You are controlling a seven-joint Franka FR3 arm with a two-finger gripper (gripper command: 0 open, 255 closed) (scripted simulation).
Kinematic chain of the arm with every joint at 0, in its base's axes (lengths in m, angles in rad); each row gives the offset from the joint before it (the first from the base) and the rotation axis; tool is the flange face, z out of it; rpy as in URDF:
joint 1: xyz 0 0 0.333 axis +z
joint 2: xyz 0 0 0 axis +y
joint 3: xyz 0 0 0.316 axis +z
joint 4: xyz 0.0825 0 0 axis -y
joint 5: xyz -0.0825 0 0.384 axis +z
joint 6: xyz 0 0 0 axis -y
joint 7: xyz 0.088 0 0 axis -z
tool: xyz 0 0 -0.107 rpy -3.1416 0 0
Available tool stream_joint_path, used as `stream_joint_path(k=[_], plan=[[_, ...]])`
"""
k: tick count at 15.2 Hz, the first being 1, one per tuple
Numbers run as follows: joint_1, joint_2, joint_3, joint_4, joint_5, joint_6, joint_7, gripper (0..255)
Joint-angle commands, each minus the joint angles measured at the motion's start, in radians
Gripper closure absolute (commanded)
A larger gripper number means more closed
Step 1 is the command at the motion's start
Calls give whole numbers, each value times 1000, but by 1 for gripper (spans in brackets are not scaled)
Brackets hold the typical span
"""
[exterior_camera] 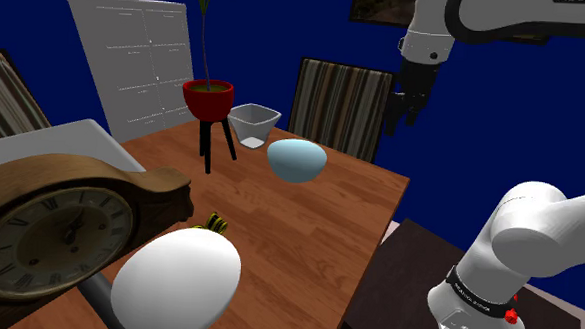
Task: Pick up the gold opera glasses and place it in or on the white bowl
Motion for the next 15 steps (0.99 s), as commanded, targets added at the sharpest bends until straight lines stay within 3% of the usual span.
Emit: stream_joint_path(k=[1,8,15], plan=[[0,0,0,0,0,0,0,0],[29,50,151,-74,120,150,223,0],[37,186,314,-72,207,323,444,0]])
